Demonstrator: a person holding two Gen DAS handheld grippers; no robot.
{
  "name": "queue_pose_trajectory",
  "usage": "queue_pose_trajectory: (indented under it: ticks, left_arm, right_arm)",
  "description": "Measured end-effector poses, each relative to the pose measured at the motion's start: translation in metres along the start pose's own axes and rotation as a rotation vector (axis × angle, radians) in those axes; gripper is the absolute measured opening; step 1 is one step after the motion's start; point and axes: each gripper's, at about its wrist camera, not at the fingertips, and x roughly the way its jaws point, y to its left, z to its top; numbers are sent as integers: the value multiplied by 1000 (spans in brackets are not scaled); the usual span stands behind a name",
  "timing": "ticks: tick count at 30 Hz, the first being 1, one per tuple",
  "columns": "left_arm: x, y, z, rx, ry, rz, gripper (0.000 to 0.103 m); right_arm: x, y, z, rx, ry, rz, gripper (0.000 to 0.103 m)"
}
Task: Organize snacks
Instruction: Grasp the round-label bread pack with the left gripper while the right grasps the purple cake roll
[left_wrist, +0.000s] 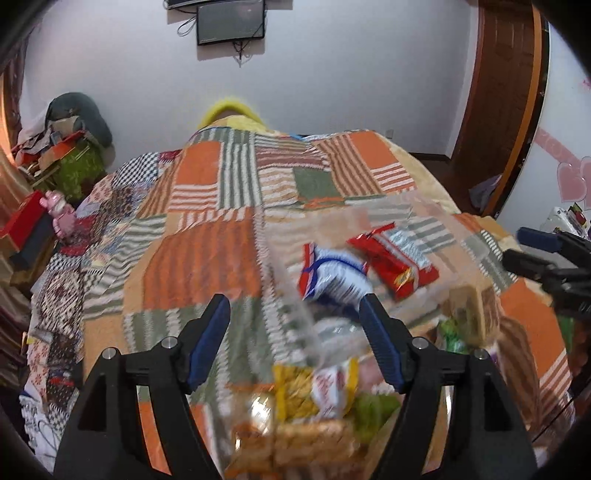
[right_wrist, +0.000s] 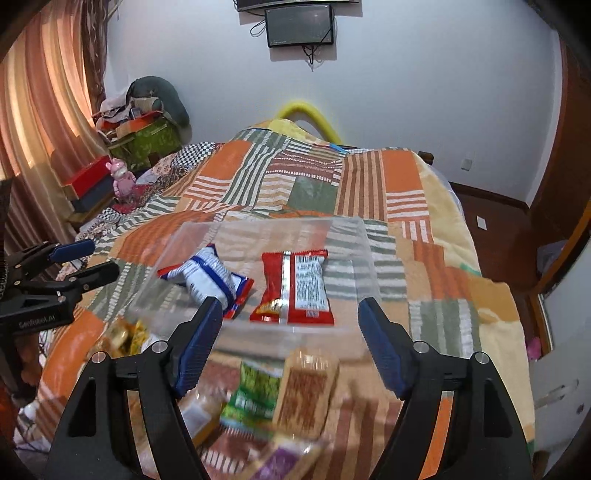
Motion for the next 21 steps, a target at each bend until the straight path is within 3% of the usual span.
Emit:
queue_pose_trajectory:
  ticks: [7,21]
  left_arm:
    - [-9,24,-42,-33,63,28,73]
    - [30,40,-114,-37,204,63,74]
  right_arm:
    - [-7,-1,-36,13,55,-6,73]
    - [12,-1,-96,84,219,6,73]
